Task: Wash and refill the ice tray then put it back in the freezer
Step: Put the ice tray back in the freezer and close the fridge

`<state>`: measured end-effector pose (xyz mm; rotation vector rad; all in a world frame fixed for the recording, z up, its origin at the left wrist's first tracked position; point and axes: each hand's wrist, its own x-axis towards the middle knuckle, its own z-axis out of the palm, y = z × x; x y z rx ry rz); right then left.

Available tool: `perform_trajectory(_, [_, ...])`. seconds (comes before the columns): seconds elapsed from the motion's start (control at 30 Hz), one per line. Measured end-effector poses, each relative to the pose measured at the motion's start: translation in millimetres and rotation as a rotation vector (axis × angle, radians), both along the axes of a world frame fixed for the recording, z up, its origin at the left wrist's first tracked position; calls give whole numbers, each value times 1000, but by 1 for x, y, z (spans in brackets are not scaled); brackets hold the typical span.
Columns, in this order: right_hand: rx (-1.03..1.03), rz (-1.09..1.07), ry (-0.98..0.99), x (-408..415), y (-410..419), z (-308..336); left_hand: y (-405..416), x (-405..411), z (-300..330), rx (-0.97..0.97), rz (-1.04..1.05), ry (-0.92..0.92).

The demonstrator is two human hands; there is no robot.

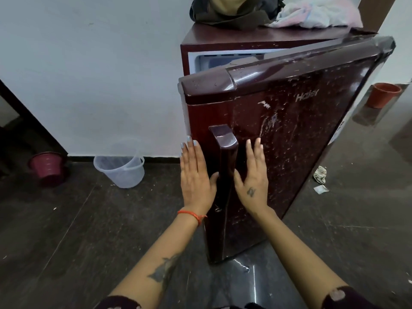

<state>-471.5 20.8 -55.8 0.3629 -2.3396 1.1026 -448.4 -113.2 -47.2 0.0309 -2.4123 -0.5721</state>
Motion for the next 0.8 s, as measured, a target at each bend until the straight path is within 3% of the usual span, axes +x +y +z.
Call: perform_trajectory(0.8, [249, 67, -53, -141, -46, -18, -82, -164, 17, -198, 50, -194])
